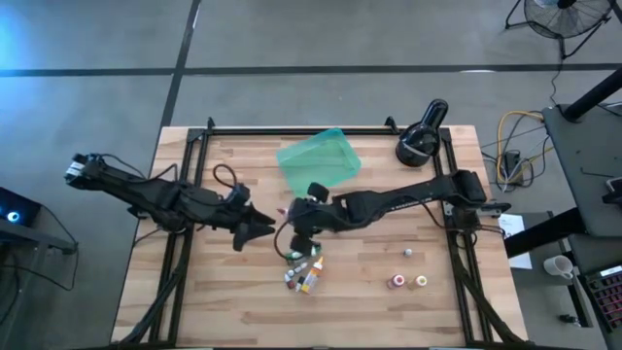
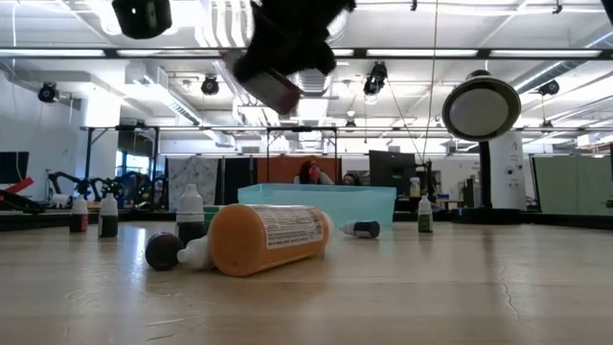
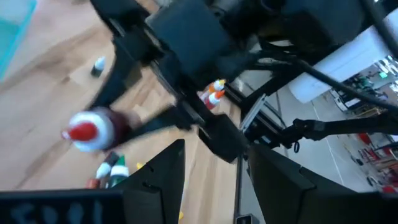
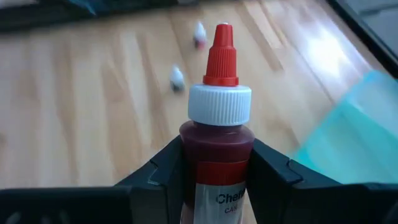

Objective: Pick & Place food coloring
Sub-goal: Adjust the blue small food coloring bottle

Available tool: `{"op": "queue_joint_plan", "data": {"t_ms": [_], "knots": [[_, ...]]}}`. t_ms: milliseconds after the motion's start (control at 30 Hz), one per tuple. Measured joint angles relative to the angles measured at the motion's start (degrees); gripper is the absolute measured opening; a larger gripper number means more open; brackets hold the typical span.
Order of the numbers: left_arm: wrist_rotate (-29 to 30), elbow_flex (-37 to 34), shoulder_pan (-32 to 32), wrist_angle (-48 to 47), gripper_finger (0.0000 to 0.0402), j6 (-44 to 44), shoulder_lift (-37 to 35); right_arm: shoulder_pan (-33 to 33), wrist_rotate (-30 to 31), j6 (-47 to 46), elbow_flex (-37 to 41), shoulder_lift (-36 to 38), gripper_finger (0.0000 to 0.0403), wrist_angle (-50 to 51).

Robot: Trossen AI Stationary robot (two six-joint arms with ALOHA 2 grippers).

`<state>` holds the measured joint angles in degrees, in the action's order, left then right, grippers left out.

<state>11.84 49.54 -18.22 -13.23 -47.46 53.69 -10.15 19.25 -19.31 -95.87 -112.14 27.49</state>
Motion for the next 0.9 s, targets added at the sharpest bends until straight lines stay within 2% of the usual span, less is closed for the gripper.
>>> {"op": "queue_joint_plan", "data": {"t_ms": [133, 267, 500, 633, 733, 900], "knots": [[0.01, -0.02, 0.11, -0.23, 0.0147, 0.43, -0.26, -0.29, 0.77, -1.21, -0.02, -0.08, 0.0127, -2.45], [-0.06, 0.15, 0.13, 0.02, 0.0147, -6.07, -0.3, 0.02, 4.24, -1.8, -0.03, -0.13, 0.0126, -2.24], [0.36, -0.07, 0.13, 0.82, 0.0147, -7.94, 1.14, -0.5, 7.56, -2.95, -0.13, -0.11, 0.0126, -2.42], [2.82, -0.04, 0.13, 1.75, 0.0147, -8.92, 1.29, -0.2, 8.03, -2.84, -0.13, -0.11, 0.0128, -2.41], [3.49, -0.04, 0.15, 4.25, 0.0147, -11.14, 1.29, -0.39, 7.93, -2.75, -0.13, -0.09, 0.0131, -2.42], [-1.1, -0.02, -0.53, 14.29, 0.0147, -5.42, 1.14, -0.33, 7.73, -3.03, -0.13, 0.25, 0.013, -2.41]]}}
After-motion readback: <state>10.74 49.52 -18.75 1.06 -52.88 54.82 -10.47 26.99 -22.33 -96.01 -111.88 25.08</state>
